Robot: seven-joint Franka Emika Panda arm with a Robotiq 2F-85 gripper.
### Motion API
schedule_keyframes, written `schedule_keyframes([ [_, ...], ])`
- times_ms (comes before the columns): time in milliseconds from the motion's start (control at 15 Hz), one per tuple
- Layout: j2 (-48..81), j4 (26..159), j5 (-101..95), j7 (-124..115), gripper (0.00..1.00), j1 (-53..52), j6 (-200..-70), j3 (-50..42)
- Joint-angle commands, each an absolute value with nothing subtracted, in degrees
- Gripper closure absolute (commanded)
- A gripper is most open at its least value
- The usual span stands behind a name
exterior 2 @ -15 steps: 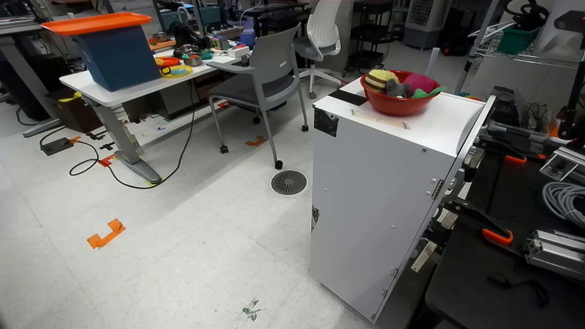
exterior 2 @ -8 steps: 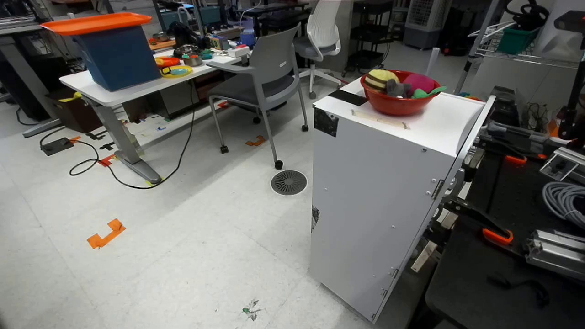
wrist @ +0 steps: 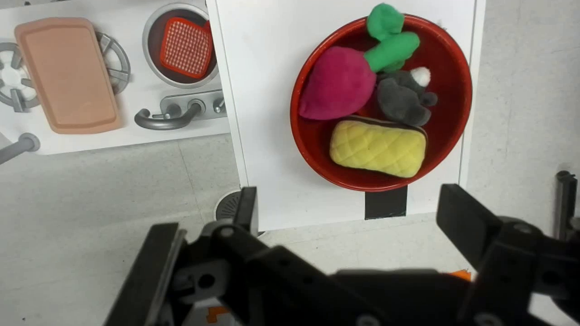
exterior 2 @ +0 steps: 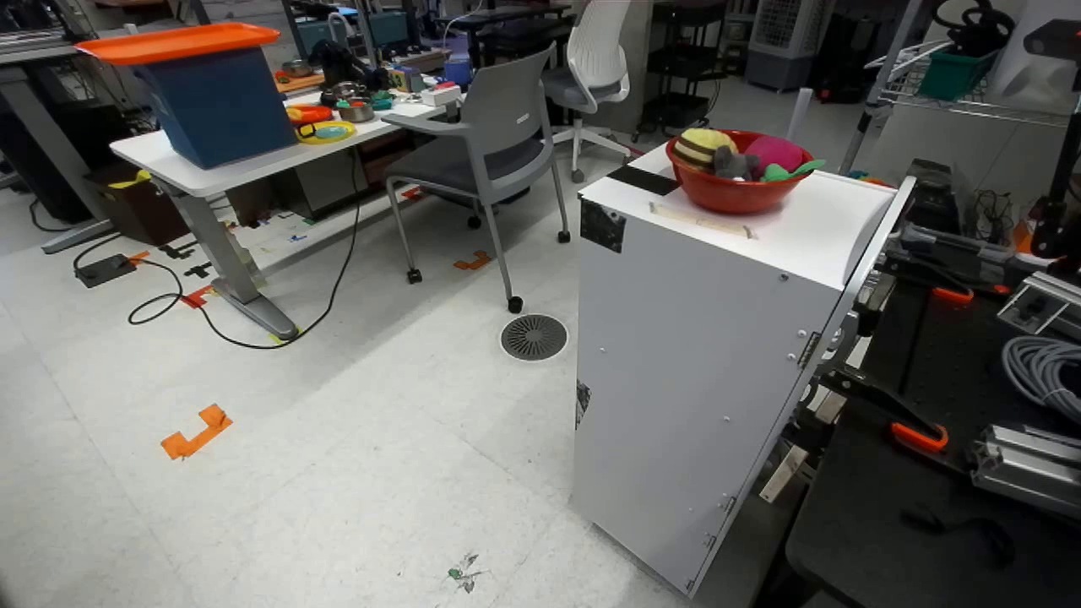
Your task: Remove the tulip plush toy from the bowl and put it in the sink.
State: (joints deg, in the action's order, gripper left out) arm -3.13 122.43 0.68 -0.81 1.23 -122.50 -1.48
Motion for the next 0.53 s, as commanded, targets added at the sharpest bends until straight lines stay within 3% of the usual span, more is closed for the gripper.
schedule_keyframes([
  [0,-0.5,119.7,-1.0,-1.6,0.0,0.8,-120.6,-0.8],
  [467,1.3,118.9,-1.4,-1.1,0.0,-0.3,-120.2,0.3],
])
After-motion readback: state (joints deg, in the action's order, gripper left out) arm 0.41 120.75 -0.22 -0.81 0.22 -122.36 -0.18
